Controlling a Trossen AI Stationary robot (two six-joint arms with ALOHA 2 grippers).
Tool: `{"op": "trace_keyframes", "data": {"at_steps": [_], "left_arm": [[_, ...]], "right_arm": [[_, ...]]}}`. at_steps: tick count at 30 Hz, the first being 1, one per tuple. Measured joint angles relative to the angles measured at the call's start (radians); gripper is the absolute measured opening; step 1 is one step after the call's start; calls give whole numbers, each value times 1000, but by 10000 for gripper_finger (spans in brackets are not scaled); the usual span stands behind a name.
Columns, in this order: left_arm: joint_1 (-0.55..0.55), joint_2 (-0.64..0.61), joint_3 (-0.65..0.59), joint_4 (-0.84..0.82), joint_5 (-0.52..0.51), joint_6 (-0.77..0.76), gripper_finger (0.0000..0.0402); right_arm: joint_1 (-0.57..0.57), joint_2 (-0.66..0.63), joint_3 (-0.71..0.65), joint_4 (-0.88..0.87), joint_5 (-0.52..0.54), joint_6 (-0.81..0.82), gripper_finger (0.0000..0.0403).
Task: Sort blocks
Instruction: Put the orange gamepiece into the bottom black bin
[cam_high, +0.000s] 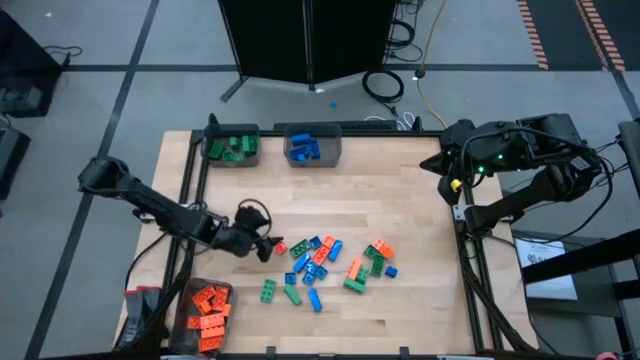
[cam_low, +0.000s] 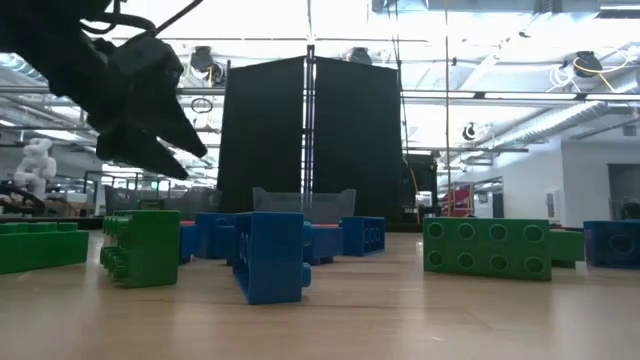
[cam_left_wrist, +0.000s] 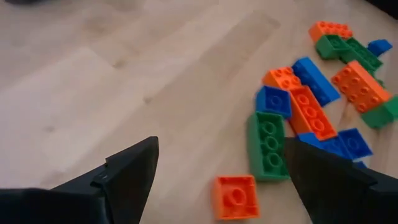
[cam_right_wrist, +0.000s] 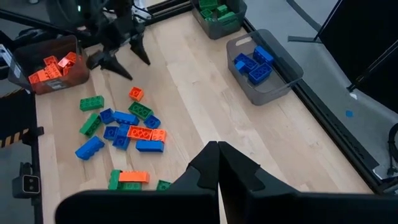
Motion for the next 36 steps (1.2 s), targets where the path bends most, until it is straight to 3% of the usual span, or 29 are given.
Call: {"op": "trace_keyframes", "data": {"at_steps": [15,22,27,31,36], "left_arm": [[-106,338,105,67,0,-63,344],[-107,427,108,31,-67,-221,344],[-107,440,108,38,-96,-239,342],[-107,441,107,26,-95,-237,308],[-105,441,105,15,-96,-236,226]], "right_arm": [[0,0,0,6,0,0,0],[0,0,0,5,-1,10,0],[0,0,0,4,-4,18,0],[0,0,0,4,-4,18,0],[0,0,0,4,-4,17,0]]}}
